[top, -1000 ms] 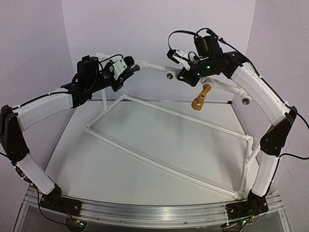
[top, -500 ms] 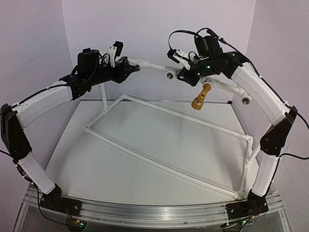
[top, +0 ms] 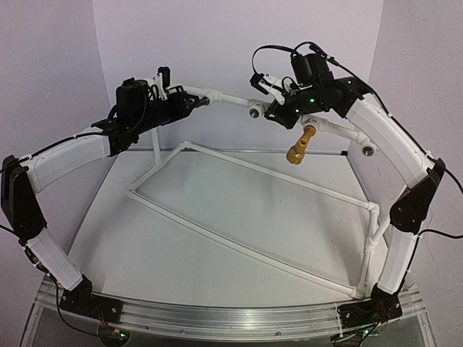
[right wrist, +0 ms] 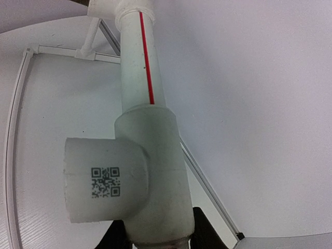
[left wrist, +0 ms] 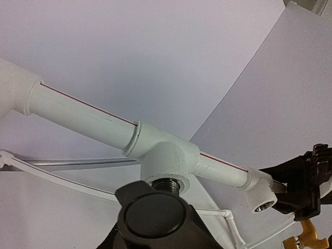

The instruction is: Install the water faucets

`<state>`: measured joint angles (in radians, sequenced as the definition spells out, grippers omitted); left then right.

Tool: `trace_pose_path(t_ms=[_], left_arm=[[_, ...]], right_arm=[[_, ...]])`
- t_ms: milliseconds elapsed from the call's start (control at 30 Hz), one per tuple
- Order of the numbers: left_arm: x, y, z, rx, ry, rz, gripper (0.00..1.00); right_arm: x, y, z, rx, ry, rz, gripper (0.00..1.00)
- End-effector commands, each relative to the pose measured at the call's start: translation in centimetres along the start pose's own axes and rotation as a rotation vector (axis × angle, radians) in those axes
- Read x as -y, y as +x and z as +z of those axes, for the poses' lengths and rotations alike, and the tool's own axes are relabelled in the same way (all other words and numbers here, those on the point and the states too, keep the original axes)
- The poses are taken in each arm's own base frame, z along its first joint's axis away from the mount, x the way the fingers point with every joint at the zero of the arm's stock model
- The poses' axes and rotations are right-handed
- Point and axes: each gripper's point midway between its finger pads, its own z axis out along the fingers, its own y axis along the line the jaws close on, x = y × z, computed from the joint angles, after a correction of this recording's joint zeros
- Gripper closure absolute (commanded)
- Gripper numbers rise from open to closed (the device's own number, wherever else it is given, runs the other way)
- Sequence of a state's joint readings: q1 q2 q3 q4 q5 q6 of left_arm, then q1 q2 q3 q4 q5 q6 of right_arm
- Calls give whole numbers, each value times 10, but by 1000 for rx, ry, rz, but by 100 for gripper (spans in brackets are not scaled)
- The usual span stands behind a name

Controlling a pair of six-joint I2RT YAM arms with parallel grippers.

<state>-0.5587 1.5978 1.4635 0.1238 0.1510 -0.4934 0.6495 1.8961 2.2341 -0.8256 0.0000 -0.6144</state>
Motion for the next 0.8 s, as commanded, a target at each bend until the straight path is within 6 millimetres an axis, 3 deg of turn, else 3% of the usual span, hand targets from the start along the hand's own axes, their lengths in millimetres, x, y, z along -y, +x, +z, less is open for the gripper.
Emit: trace_pose_path(t_ms=[0,100,200,367,767], left_arm=[[-13,-62,-14,188,-6,-259,100],[-36,-47,-11,112,-56,-568,100],[-34,-48,-12,92,-68,-765,100],[-26,-61,-10,114,-31,-934,100],[-25,-11,11,161,-179,-1248,100]], right_arm=[[-16,18,38,-56,-32,213,100],[-15,17,38,-50,-30,213,100],[-15,16,38,-46,-28,212,100],[-16,16,39,-43,-34,212,100],[-21,10,48,-24,-51,237,100]])
